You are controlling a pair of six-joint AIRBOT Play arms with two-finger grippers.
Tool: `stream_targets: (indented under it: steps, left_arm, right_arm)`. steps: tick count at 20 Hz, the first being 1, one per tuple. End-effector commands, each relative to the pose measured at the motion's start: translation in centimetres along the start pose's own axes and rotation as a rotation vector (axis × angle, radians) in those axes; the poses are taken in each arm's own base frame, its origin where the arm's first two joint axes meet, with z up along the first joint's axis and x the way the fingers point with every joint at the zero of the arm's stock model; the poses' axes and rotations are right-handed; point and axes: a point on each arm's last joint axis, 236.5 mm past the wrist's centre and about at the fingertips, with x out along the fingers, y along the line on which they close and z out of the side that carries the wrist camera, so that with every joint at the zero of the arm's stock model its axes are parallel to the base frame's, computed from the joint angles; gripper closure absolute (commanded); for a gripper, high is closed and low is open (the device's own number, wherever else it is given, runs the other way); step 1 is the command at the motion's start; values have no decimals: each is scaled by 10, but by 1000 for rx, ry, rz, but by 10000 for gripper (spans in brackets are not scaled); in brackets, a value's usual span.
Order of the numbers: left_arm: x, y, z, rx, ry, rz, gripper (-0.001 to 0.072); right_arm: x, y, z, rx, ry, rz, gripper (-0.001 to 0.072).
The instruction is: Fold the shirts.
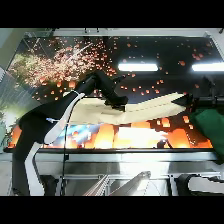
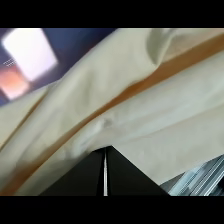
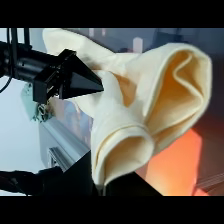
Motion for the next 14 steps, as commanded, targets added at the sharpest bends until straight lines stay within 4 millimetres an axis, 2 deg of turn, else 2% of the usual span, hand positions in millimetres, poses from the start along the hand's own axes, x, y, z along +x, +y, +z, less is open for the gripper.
stream_targets:
  steps: [1, 3, 5, 7, 9, 11, 12, 14]
  left_arm:
    - [11, -10, 12, -9, 19, -10, 685]
    - [17, -19, 18, 16, 8, -11, 685]
    - [26, -24, 22, 28, -8, -9, 685]
    - [28, -24, 26, 25, -25, -11, 685]
    - [23, -34, 31, 15, -45, -71, 685]
    - [2, -39, 32, 25, -52, -137, 686]
    - [-17, -32, 27, 32, -35, -131, 687]
    - [-80, -7, 11, 13, -12, -114, 687]
  right_arm:
    - [-14, 19, 18, -59, -15, -1, 695]
    - [-21, 35, 30, -85, -43, 28, 695]
    - [-21, 56, 33, -100, -56, 109, 695]
    - [-9, 64, 27, -115, -20, 121, 695]
    - [11, 76, 20, -137, 22, 139, 695]
    - [43, 103, 11, -167, 67, 198, 695]
    - [62, 121, 6, -190, 85, 240, 694]
    - [109, 164, -11, -245, 111, 327, 695]
